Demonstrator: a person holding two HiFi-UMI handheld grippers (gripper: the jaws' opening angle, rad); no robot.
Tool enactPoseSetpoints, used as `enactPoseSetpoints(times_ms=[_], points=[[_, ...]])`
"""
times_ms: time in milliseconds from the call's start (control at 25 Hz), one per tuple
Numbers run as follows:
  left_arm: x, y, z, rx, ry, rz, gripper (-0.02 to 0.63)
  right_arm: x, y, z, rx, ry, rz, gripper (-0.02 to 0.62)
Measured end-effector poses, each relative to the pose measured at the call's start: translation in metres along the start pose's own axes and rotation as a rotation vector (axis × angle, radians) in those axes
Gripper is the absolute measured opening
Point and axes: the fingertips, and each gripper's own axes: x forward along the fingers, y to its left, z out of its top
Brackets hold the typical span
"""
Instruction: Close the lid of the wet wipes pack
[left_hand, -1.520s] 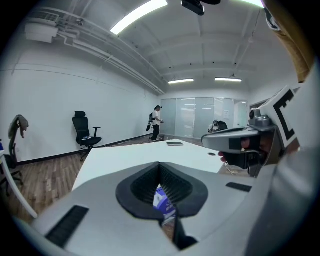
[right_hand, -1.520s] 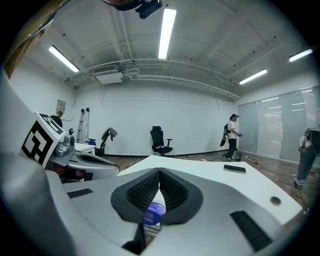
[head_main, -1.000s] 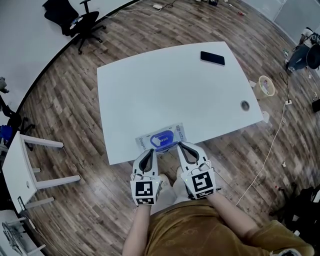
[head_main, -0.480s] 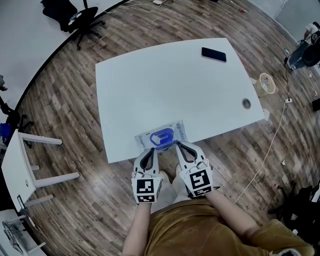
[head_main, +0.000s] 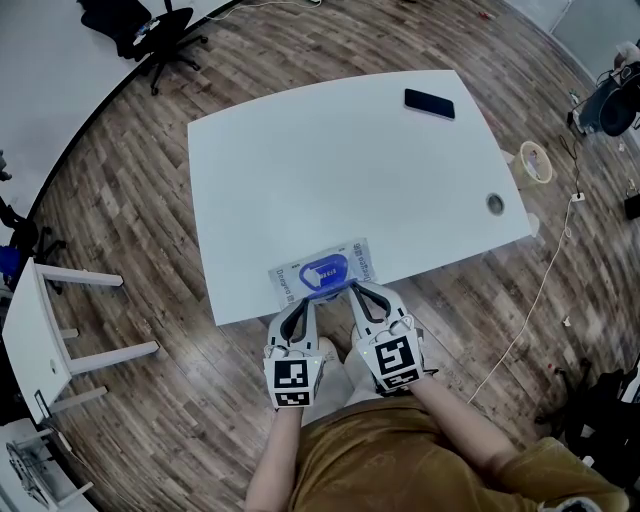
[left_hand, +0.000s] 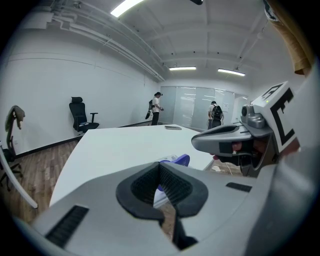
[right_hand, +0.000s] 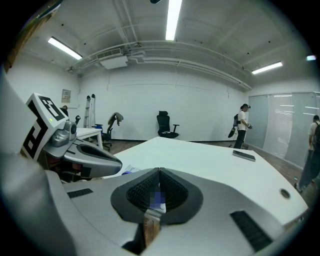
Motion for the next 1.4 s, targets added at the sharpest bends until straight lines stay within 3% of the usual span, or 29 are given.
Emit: enactPoseSetpoints(times_ms=[1400], points=[[0.018, 0.01, -0.012, -0.02, 0.043, -0.001, -0.008, 0.022, -0.011, -0.02, -0.004, 0.058, 0.006, 0.008]])
